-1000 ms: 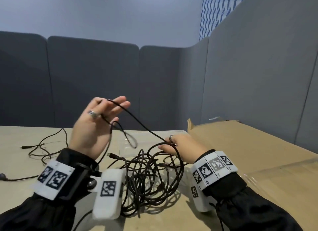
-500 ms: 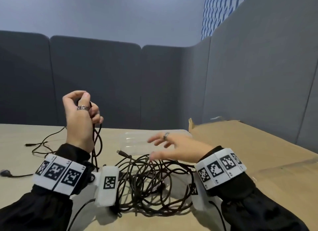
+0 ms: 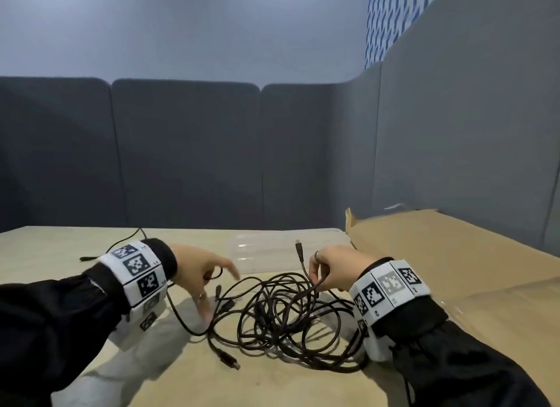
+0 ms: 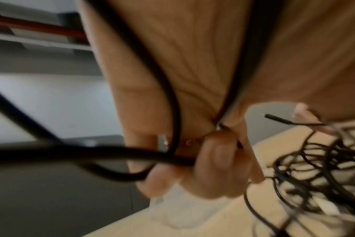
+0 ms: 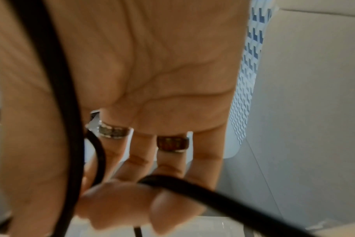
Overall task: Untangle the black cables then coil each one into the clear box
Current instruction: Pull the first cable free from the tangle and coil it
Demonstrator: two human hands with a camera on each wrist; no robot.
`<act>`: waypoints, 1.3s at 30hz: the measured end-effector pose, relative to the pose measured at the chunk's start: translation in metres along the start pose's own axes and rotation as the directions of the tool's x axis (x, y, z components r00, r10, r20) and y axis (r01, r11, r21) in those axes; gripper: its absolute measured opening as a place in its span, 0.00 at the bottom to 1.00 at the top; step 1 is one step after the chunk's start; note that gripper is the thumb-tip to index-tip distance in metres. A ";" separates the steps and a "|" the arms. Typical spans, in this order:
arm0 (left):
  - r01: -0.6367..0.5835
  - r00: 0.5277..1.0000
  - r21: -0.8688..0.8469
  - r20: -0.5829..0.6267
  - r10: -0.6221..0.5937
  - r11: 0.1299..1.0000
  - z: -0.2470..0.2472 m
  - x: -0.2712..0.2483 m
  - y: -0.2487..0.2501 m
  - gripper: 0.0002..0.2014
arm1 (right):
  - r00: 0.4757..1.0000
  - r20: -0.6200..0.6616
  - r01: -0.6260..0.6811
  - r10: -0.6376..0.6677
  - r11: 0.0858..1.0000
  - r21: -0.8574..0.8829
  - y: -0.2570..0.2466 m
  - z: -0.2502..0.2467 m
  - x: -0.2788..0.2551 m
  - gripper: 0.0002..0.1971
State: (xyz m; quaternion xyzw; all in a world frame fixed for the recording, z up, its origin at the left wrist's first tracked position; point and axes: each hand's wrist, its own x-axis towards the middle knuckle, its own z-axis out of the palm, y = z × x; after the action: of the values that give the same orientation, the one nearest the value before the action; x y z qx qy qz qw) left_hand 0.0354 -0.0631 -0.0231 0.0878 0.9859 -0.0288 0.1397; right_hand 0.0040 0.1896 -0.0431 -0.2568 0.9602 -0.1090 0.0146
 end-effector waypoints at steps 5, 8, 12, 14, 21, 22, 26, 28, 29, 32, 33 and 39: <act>0.132 0.971 0.179 0.173 -0.163 0.975 0.019 0.014 0.000 0.38 | 0.999 -0.023 -0.039 0.039 0.999 0.003 0.005 0.002 0.001 0.13; 0.165 0.961 0.234 0.180 -0.209 0.958 0.025 0.018 -0.002 0.41 | 0.999 -0.025 -0.048 0.048 0.999 -0.002 0.008 0.003 0.004 0.13; 0.131 0.970 0.197 0.175 -0.166 0.972 0.025 0.020 -0.005 0.22 | 0.998 -0.029 -0.062 0.062 0.998 -0.009 0.012 0.003 0.007 0.14; 0.126 0.979 0.135 0.145 -0.146 0.983 0.021 0.019 -0.008 0.13 | 0.996 -0.031 -0.080 0.079 0.997 -0.005 0.012 0.002 0.007 0.12; -0.177 0.894 -0.392 -0.448 -0.019 0.903 -0.040 -0.015 -0.018 0.20 | 0.993 -0.042 0.120 -0.113 0.962 0.244 -0.001 -0.032 -0.026 0.39; -0.243 0.857 -0.396 -0.516 0.005 0.886 -0.046 -0.021 -0.013 0.21 | 0.979 -0.127 0.192 -0.160 0.934 0.302 -0.006 -0.035 -0.028 0.38; -0.505 0.705 -0.395 -0.702 0.103 0.768 -0.063 -0.037 0.018 0.14 | 0.919 -0.329 0.350 -0.217 0.834 0.427 -0.035 -0.027 -0.014 0.34; -0.653 0.618 -0.428 -0.778 0.112 0.625 -0.067 -0.039 0.034 0.13 | 0.942 -0.195 0.334 -0.274 0.836 0.435 -0.044 -0.013 0.003 0.29; -0.698 0.582 -0.458 -0.811 0.063 0.551 -0.069 -0.038 0.038 0.13 | 0.948 -0.131 0.318 -0.290 0.840 0.440 -0.043 -0.006 0.012 0.22; -0.752 0.518 -0.550 -0.834 -0.191 0.364 -0.079 -0.033 0.033 0.14 | 0.966 -0.089 0.258 -0.243 0.871 0.419 -0.033 0.006 0.028 0.06; -0.770 0.496 -0.564 -0.824 -0.275 0.299 -0.082 -0.029 0.028 0.14 | 0.969 -0.084 0.246 -0.232 0.879 0.408 -0.028 0.006 0.029 0.08; -0.739 0.671 -0.582 -0.590 -0.449 -0.340 -0.074 -0.011 0.004 0.14 | 0.935 -0.328 0.272 -0.131 0.860 0.433 -0.022 0.004 0.029 0.14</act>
State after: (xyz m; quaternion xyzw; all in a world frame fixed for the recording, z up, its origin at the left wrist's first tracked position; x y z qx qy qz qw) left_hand 0.0269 -0.0548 0.0508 0.0997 0.4934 0.8332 -0.2287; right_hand -0.0099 0.1554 -0.0416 -0.3269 0.8638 -0.3761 -0.0747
